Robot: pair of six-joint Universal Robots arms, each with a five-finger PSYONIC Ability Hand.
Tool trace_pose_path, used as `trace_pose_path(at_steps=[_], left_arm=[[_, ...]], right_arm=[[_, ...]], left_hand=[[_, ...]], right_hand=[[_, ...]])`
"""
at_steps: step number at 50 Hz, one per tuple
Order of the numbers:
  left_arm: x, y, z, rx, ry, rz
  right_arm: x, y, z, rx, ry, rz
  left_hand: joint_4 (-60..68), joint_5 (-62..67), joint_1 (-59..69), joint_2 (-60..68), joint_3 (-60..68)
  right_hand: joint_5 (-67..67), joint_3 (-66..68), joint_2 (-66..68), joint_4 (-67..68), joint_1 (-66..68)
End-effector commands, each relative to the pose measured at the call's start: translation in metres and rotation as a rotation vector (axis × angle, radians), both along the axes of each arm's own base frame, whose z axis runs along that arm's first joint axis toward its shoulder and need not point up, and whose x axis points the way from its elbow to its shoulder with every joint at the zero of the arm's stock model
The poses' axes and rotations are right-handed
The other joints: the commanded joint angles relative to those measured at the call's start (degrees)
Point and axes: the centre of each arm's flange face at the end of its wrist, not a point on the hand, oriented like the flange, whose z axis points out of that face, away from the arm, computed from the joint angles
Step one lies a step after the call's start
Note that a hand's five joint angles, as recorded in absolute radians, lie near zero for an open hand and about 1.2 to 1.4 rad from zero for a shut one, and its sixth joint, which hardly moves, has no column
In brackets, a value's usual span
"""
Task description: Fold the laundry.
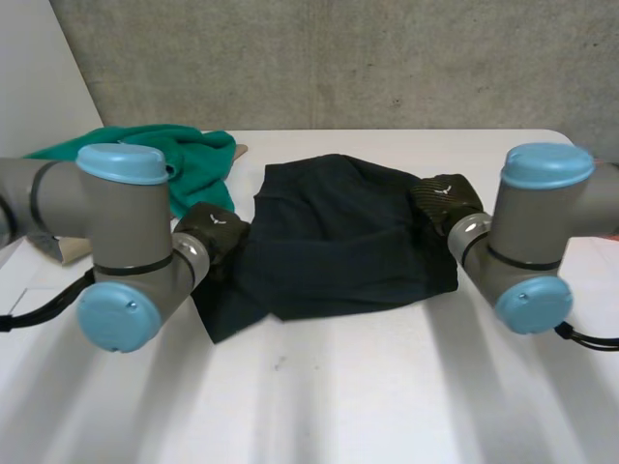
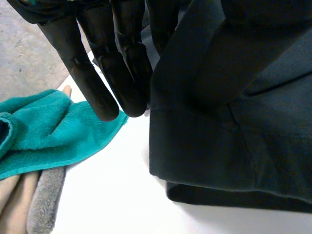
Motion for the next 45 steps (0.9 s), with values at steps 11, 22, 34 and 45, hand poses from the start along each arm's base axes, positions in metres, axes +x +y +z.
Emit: trace_pose_path(at_steps=[11,22,34,45], left_arm=[[-0.01,0.01,0.051,-0.157,0.059,0.029],[0.029,0.067,0.076,-0.103,0.109,-0.063],[0.035,0.059,0.008,0.177,0.169,-0.02],[0.02,0.035,-0.013,0.09,0.135,-0.006]], right_arm=[[0.003,-0.009,0.038,-0.228,-0.077,-0.11],[-0.043,0.056,0.081,0.04,0.073,0.116],[-0.053,0.07,0.018,0.122,0.113,0.2],[-0.036,0.06,-0.018,-0.07,0.103,0.198]], left_hand=[[-58.88,-56.84,-57.02,-58.6,-58.26],[-48.93,-46.89,-47.07,-48.65,-48.31],[-42.16,-40.12,-40.3,-41.88,-41.54],[-46.22,-44.18,-44.37,-45.95,-45.6]], right_hand=[[-58.49,-58.14,-57.28,-58.58,-51.51],[-36.14,-35.78,-34.93,-36.22,-29.16],[-27.71,-27.35,-26.49,-27.79,-20.72],[-31.41,-31.05,-30.2,-31.49,-24.43]])
